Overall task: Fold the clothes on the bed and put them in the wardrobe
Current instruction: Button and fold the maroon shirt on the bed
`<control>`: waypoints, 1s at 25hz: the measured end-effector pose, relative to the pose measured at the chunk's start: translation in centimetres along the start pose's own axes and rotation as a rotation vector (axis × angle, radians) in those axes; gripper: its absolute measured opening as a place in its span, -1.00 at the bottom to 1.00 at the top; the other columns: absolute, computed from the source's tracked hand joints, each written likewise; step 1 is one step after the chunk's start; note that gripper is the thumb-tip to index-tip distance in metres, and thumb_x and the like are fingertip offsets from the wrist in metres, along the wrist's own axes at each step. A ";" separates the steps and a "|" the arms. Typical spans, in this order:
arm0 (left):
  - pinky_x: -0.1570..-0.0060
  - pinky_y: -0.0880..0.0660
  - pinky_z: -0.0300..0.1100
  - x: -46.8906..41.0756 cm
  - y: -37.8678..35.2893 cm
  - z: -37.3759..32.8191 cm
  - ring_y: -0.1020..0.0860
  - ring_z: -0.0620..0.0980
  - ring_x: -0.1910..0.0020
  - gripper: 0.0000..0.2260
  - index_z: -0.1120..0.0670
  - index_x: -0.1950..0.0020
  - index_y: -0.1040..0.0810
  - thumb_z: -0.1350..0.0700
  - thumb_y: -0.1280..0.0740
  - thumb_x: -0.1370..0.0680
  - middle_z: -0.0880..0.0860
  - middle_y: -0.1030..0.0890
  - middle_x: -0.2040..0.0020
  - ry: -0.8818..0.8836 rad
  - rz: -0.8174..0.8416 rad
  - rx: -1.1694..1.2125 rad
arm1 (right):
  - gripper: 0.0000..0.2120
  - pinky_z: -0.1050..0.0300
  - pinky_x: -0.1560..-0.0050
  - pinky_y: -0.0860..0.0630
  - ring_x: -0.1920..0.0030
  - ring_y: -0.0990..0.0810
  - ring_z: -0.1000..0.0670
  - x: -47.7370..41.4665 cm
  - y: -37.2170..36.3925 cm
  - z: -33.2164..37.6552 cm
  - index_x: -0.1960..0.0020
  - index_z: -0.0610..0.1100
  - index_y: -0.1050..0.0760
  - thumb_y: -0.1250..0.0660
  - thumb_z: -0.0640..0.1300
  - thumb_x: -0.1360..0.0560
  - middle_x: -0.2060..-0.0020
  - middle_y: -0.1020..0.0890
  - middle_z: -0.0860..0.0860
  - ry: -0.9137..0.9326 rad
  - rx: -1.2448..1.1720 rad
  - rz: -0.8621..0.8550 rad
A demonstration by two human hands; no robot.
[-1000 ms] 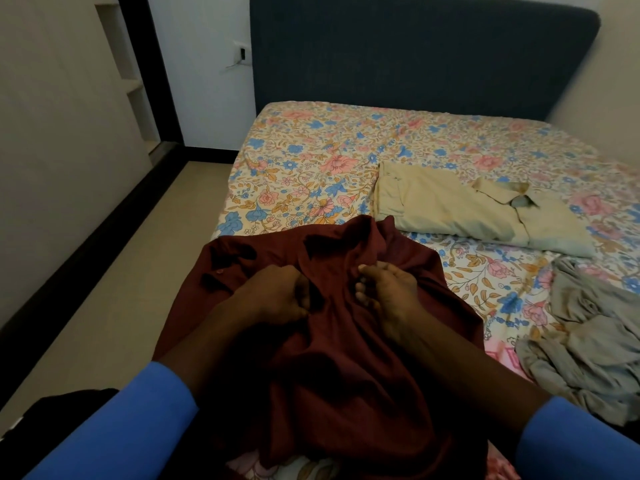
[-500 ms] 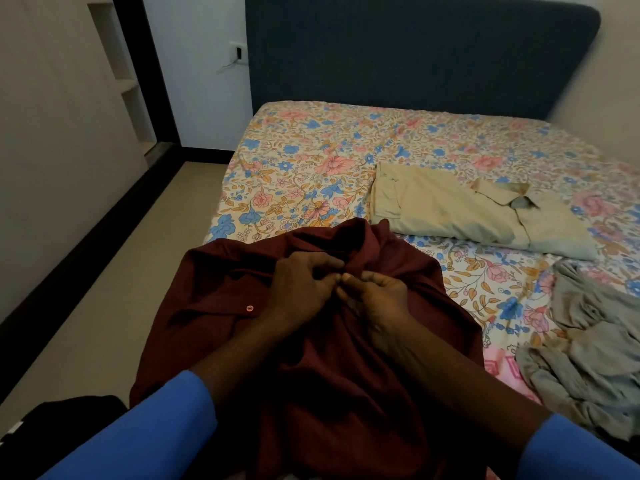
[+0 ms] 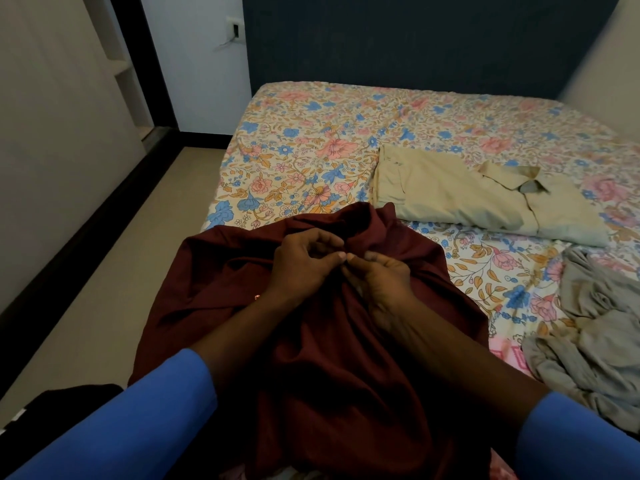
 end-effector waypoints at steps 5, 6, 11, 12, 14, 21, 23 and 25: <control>0.05 -0.66 -0.18 -0.4 0.1 0.5 -0.70 -0.20 0.14 -0.86 0.01 0.00 -0.72 0.19 -0.55 -0.49 -0.09 -0.74 0.14 -0.007 -0.019 -0.021 | -0.88 0.14 -0.01 -0.70 0.15 -0.73 -0.02 -0.1 -0.4 0.0 0.13 -0.31 -0.59 -0.36 -0.43 -0.56 0.23 -0.70 -0.13 -0.039 -0.001 0.074; 0.05 -0.65 -0.21 -0.4 0.1 0.2 -0.70 -0.21 0.13 -0.86 0.02 -0.01 -0.72 0.20 -0.55 -0.49 -0.10 -0.74 0.13 -0.023 -0.015 -0.023 | -0.87 0.15 0.00 -0.70 0.13 -0.73 -0.03 0.0 -0.4 0.0 0.14 -0.31 -0.60 -0.36 -0.42 -0.57 0.22 -0.70 -0.13 -0.038 0.009 0.082; 0.05 -0.65 -0.19 -0.3 -0.3 0.6 -0.71 -0.18 0.13 -0.87 0.03 0.01 -0.72 0.16 -0.57 -0.48 -0.07 -0.74 0.13 0.016 -0.026 0.022 | -0.79 0.19 0.06 -0.69 0.19 -0.73 0.01 0.1 -0.1 0.0 0.23 -0.25 -0.56 -0.38 -0.40 -0.56 0.25 -0.69 -0.12 -0.005 0.024 0.052; 0.05 -0.66 -0.15 -0.2 -0.4 1.1 -0.71 -0.15 0.14 -0.87 0.03 0.02 -0.72 0.14 -0.59 -0.47 -0.05 -0.74 0.15 0.056 -0.042 0.051 | -0.80 0.19 0.08 -0.69 0.20 -0.73 0.01 0.1 -0.1 0.0 0.22 -0.25 -0.55 -0.39 -0.40 -0.56 0.23 -0.70 -0.13 0.001 0.032 0.041; 0.04 -0.68 -0.10 0.0 -0.7 1.9 -0.72 -0.11 0.15 -0.86 0.04 0.04 -0.72 0.12 -0.60 -0.45 -0.02 -0.74 0.16 0.138 -0.057 0.089 | -0.85 0.19 0.11 -0.69 0.17 -0.74 -0.01 -0.1 0.1 0.0 0.18 -0.27 -0.53 -0.42 -0.39 -0.54 0.14 -0.69 -0.19 0.000 0.058 0.022; -0.09 -0.68 0.04 0.1 -1.3 2.8 -0.74 -0.01 0.07 -0.92 0.09 0.04 -0.73 0.16 -0.55 -0.50 0.04 -0.75 0.10 0.280 -0.023 0.306 | -0.87 0.08 0.03 -0.71 0.10 -0.75 -0.08 -0.5 0.3 -0.1 -0.04 -0.32 -0.56 -0.46 -0.38 -0.52 -0.04 -0.70 -0.25 -0.023 0.096 -0.004; -0.02 -0.68 -0.07 0.3 -1.2 2.3 -0.72 -0.08 0.09 -0.92 0.06 0.02 -0.73 0.17 -0.55 -0.50 0.00 -0.75 0.12 0.178 -0.097 0.203 | -0.90 0.10 0.01 -0.70 0.13 -0.74 -0.06 -0.3 0.2 0.0 0.11 -0.26 -0.55 -0.44 -0.39 -0.53 0.05 -0.70 -0.22 -0.003 0.127 -0.008; 0.01 -0.66 -0.18 0.5 -1.3 1.7 -0.70 -0.18 0.09 -0.91 0.04 -0.01 -0.74 0.17 -0.52 -0.52 -0.07 -0.74 0.10 0.078 -0.122 0.098 | -0.85 0.13 0.03 -0.70 0.16 -0.73 -0.03 -0.1 0.1 0.3 0.17 -0.24 -0.54 -0.42 -0.40 -0.55 0.15 -0.69 -0.16 0.015 0.150 -0.007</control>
Point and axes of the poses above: each hand's wrist, its own x-axis away from the middle knuckle, its own y-axis out of the back of the hand, z = x × y, the point moved 6 cm from there along -x, towards the middle knuckle
